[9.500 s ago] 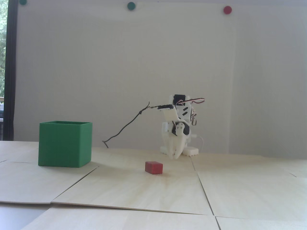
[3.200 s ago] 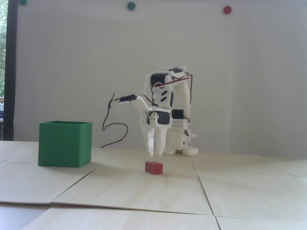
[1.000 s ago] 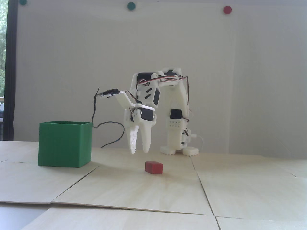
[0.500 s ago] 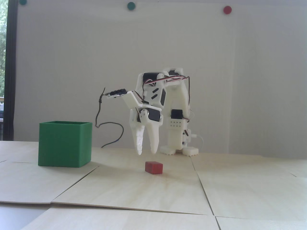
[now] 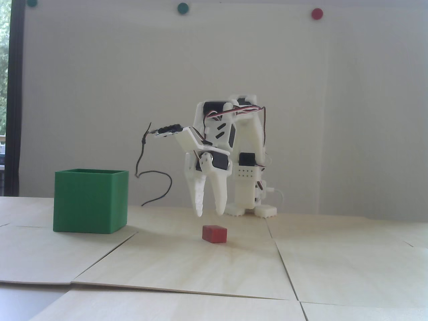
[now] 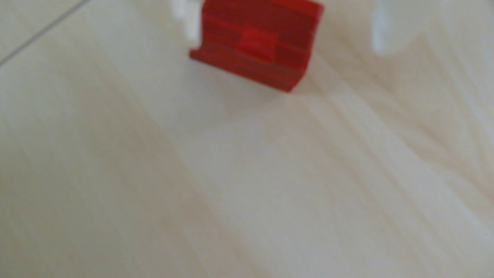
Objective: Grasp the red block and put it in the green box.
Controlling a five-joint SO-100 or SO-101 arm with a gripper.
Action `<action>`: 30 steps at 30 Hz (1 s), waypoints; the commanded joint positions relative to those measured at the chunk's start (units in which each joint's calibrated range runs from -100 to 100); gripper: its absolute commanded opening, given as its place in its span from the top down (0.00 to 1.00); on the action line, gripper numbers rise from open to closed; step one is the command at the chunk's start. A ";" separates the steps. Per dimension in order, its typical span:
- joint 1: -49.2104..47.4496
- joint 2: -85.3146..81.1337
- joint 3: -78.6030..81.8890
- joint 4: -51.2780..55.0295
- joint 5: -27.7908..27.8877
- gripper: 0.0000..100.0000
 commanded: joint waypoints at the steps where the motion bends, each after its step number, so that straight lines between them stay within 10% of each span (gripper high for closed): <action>1: -0.57 -1.41 -3.91 0.39 0.44 0.77; 30: 0.00 6.88 -4.62 -0.28 0.44 0.77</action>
